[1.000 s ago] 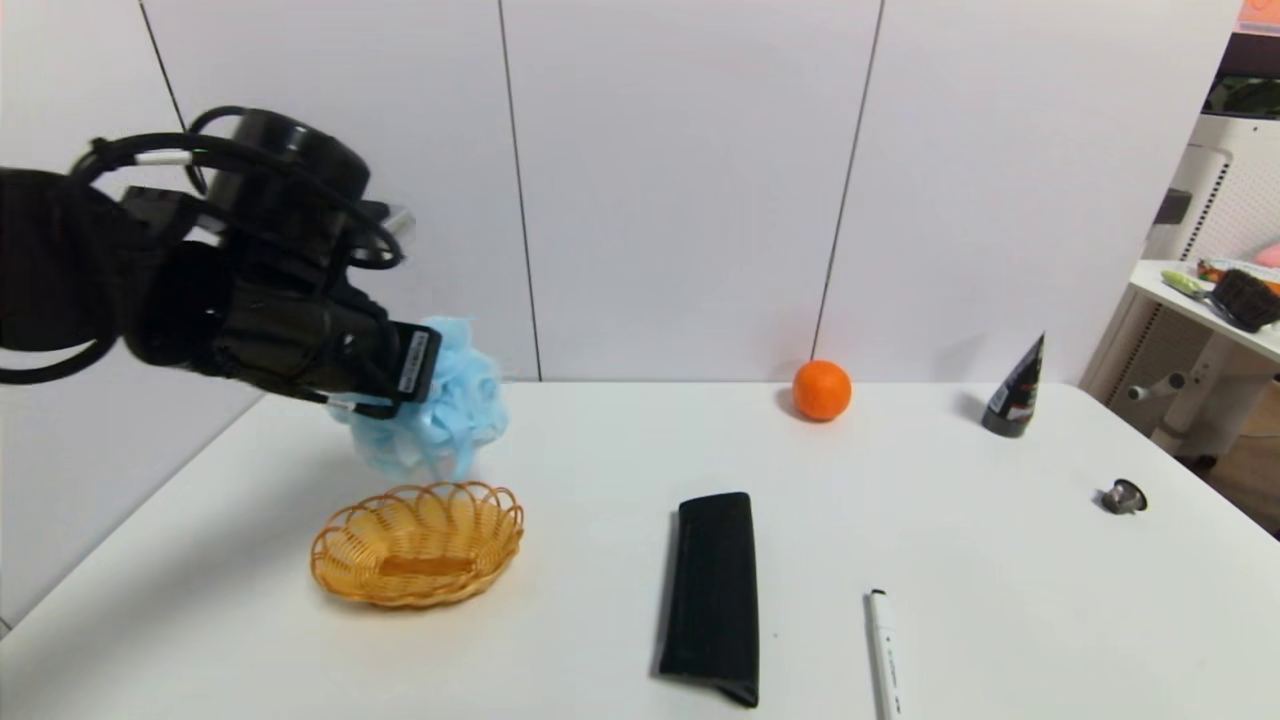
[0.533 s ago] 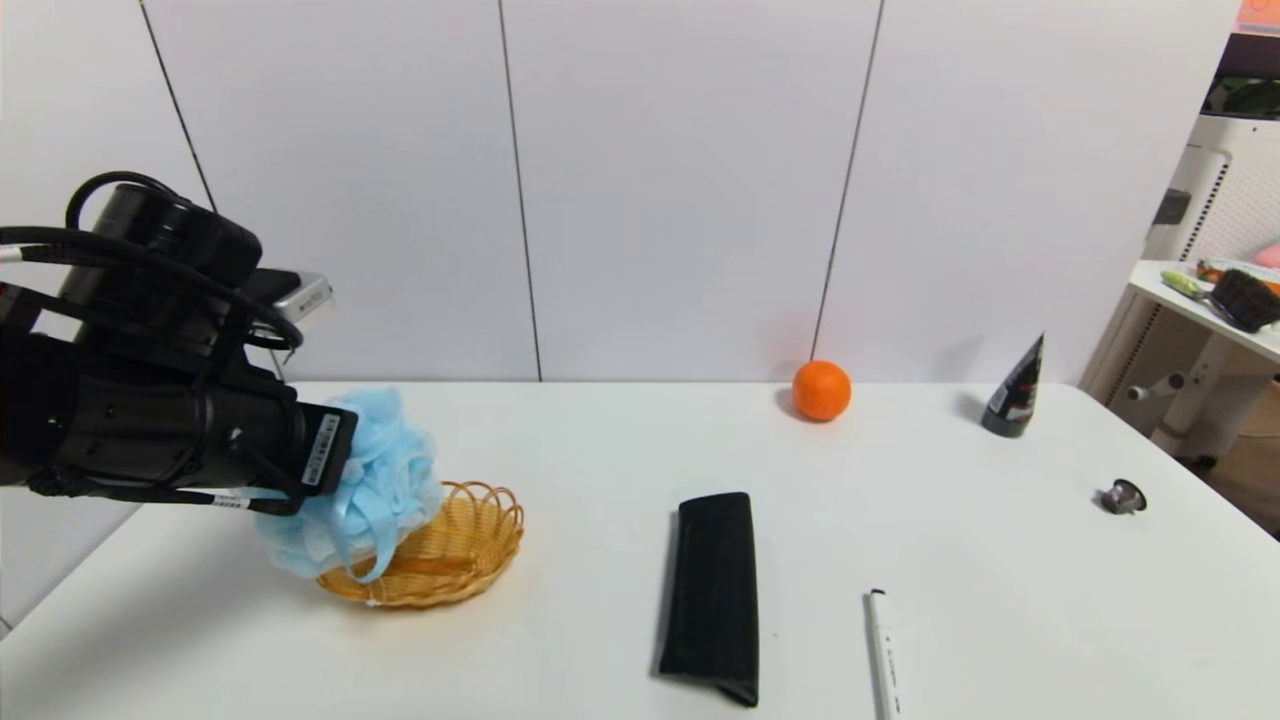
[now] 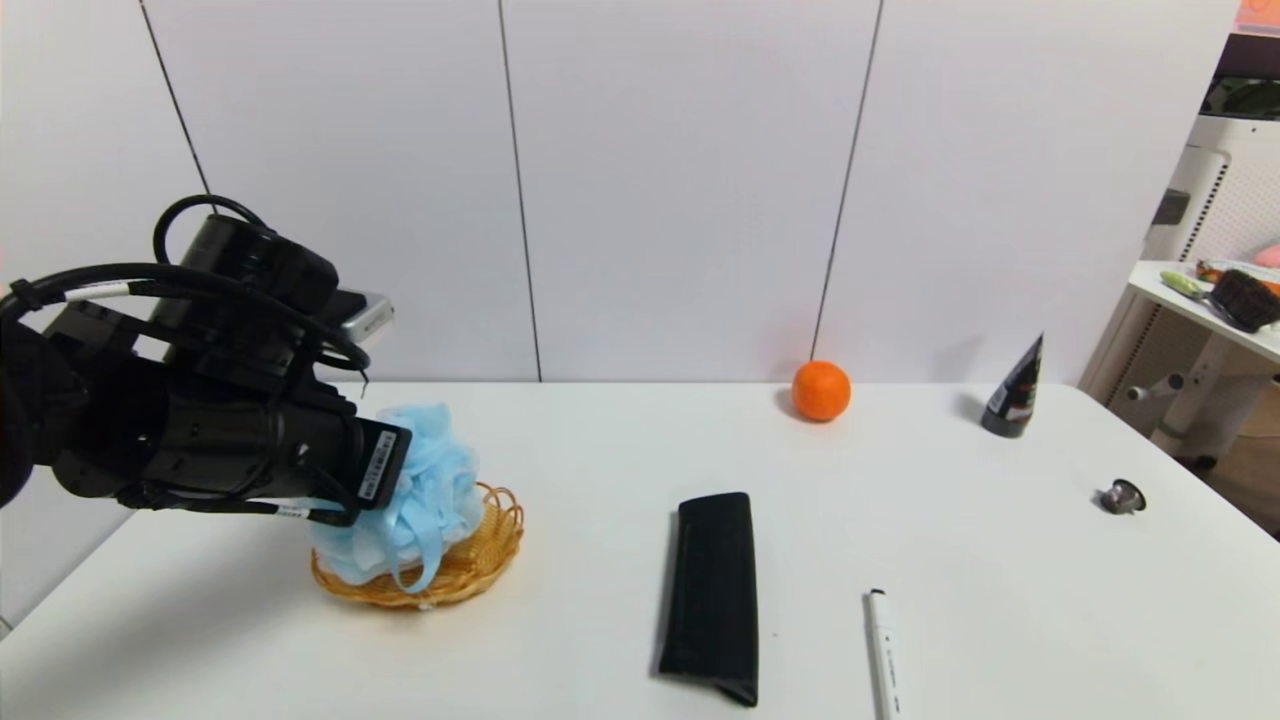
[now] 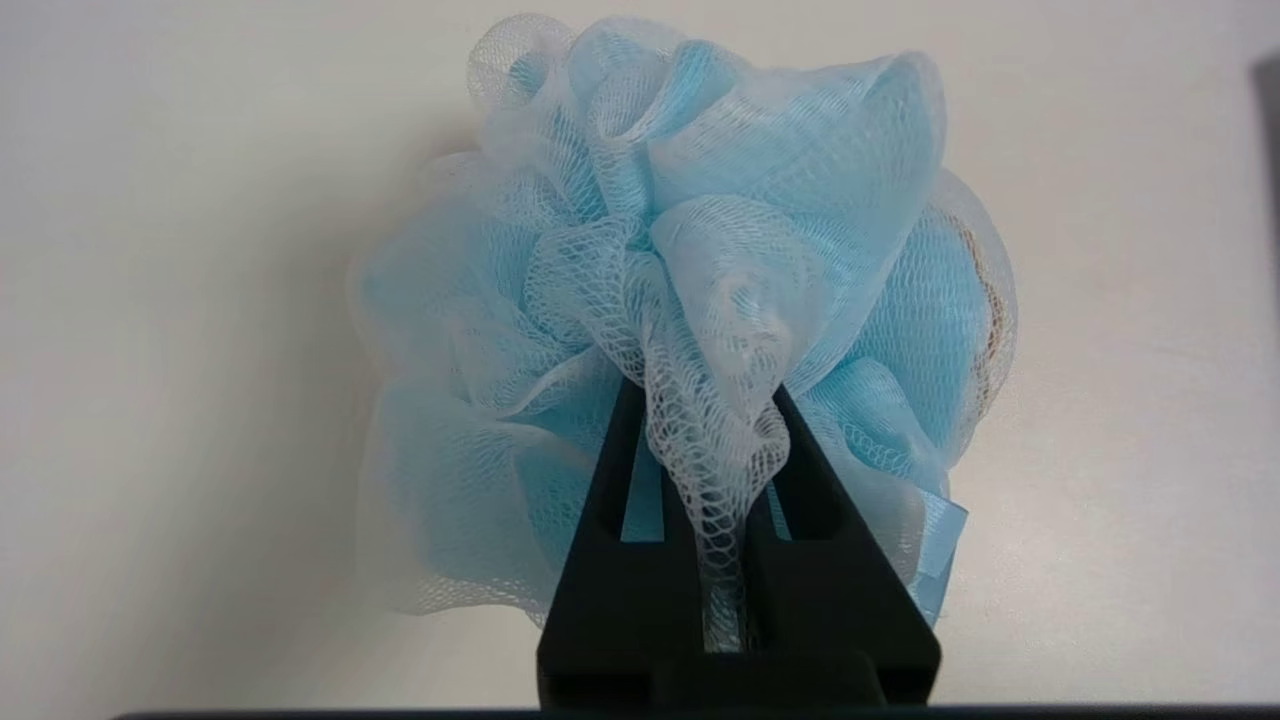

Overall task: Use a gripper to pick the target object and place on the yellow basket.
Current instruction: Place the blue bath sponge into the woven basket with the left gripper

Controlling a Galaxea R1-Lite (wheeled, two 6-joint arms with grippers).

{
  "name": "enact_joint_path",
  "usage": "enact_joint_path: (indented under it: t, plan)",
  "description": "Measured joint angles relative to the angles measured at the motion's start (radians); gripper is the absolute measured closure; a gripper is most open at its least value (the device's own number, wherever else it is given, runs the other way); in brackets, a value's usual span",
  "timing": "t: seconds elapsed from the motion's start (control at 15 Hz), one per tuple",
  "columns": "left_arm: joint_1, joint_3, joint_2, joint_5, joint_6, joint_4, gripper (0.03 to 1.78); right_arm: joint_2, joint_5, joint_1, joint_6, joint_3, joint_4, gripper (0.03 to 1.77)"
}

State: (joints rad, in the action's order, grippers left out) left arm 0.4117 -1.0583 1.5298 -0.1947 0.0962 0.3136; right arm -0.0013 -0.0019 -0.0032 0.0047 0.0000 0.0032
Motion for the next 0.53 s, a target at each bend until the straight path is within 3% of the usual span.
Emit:
enact_joint_path:
  t: [0.27, 0.53]
  plan:
    - [0.003, 0.065, 0.022, 0.0, 0.001, -0.094, 1.01, 0.0, 0.0, 0.0, 0.0, 0.0, 0.0, 0.11]
    - [0.003, 0.146, -0.004, 0.0, 0.001, -0.11, 0.65, 0.0, 0.0, 0.0, 0.0, 0.0, 0.0, 0.11]
